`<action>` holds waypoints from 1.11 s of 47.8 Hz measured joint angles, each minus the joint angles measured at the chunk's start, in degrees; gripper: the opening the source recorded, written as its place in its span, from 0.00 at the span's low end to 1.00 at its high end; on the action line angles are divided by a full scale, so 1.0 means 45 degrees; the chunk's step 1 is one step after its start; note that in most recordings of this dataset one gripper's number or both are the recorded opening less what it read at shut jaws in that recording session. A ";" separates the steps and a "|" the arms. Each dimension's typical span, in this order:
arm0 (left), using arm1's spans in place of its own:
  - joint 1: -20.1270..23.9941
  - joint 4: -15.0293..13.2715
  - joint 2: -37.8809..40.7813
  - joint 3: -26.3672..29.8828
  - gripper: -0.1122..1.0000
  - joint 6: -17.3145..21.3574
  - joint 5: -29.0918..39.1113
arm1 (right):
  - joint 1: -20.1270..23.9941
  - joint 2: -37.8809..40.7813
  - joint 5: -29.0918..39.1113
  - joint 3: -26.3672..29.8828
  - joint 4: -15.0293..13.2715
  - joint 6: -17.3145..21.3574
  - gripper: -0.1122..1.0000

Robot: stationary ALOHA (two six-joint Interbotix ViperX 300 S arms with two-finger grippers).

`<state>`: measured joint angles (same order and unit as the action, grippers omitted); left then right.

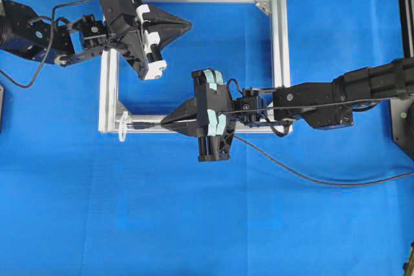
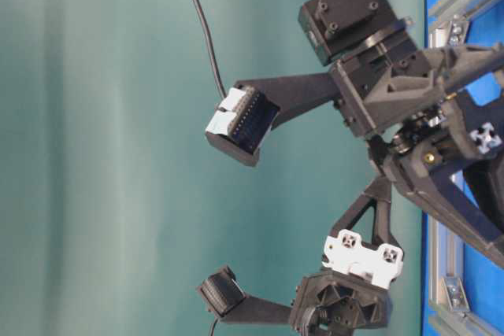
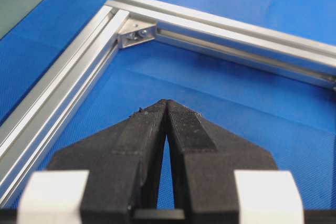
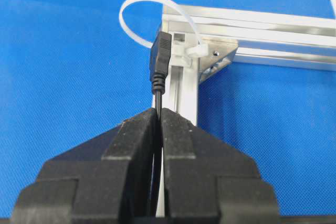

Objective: Insert the wire through the string loop located on the left side.
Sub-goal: 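Push the USB plug end up through the white loop with the right gripper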

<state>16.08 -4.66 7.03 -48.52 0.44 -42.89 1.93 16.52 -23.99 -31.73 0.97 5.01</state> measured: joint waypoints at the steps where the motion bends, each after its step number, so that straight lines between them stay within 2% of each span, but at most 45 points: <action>1: 0.0000 0.0000 0.0020 0.0000 0.10 0.0000 0.0000 | 0.0000 0.0000 0.0000 0.0000 0.0000 0.0000 0.01; 14: 0.0000 0.0000 0.0000 0.0000 0.10 0.0000 0.0000 | 0.0020 0.0586 0.0000 0.0645 0.0000 0.0000 0.01; 37: 0.0000 0.0000 0.0020 0.0000 0.10 -0.0039 0.0000 | 0.0059 0.2285 0.0566 0.3047 -0.0020 -0.0039 0.01; 53: 0.0000 0.0000 0.0020 0.0000 0.10 -0.0039 0.0000 | 0.0059 0.2383 0.0762 0.3281 -0.0020 0.0000 0.01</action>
<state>16.08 -4.66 7.12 -48.52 0.26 -42.89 2.20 27.25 -20.57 -16.96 0.88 5.01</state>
